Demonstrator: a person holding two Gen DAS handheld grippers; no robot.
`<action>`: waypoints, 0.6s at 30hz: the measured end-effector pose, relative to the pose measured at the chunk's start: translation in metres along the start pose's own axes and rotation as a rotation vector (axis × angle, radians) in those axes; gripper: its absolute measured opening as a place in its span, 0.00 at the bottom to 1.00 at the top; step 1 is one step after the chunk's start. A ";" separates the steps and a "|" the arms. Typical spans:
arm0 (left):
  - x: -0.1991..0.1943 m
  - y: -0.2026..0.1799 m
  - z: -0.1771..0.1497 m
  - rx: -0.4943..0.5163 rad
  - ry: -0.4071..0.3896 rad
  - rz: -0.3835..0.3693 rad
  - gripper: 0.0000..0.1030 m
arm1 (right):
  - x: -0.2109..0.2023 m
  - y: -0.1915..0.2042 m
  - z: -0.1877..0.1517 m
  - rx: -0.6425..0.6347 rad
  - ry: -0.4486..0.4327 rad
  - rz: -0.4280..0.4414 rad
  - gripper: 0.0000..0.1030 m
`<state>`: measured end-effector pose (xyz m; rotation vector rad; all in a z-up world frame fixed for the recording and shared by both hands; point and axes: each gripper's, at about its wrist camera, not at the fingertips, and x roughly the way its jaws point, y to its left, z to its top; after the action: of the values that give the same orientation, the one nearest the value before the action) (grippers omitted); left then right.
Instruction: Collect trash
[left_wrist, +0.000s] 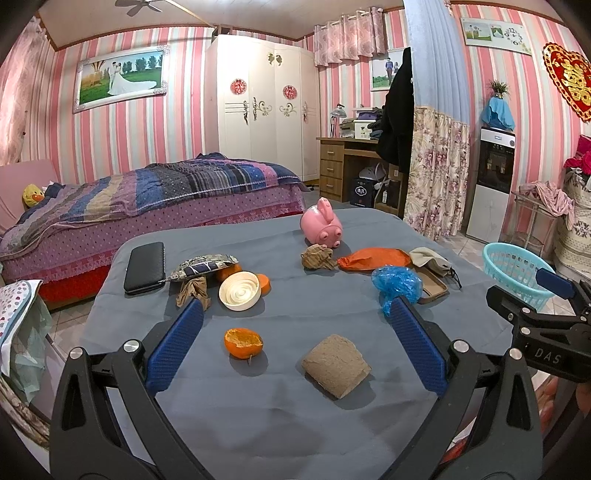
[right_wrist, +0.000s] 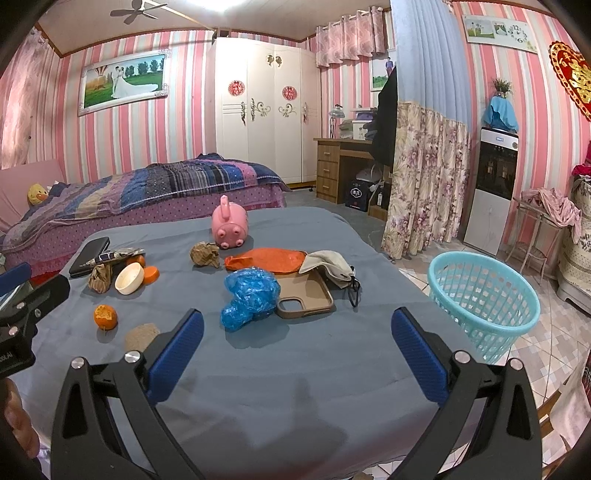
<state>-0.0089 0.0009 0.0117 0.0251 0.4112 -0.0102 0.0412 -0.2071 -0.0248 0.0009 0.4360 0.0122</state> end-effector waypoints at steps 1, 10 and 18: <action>-0.002 0.000 0.001 0.001 0.000 0.001 0.95 | 0.000 0.000 0.000 0.000 0.000 0.001 0.96; -0.001 0.000 0.001 -0.001 0.003 0.000 0.95 | 0.001 0.000 -0.001 0.002 0.000 -0.001 0.96; 0.001 0.002 -0.001 -0.001 0.004 -0.001 0.95 | 0.004 -0.004 -0.002 0.007 0.004 0.000 0.96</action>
<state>-0.0083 0.0029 0.0109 0.0243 0.4148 -0.0114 0.0438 -0.2115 -0.0281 0.0075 0.4398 0.0108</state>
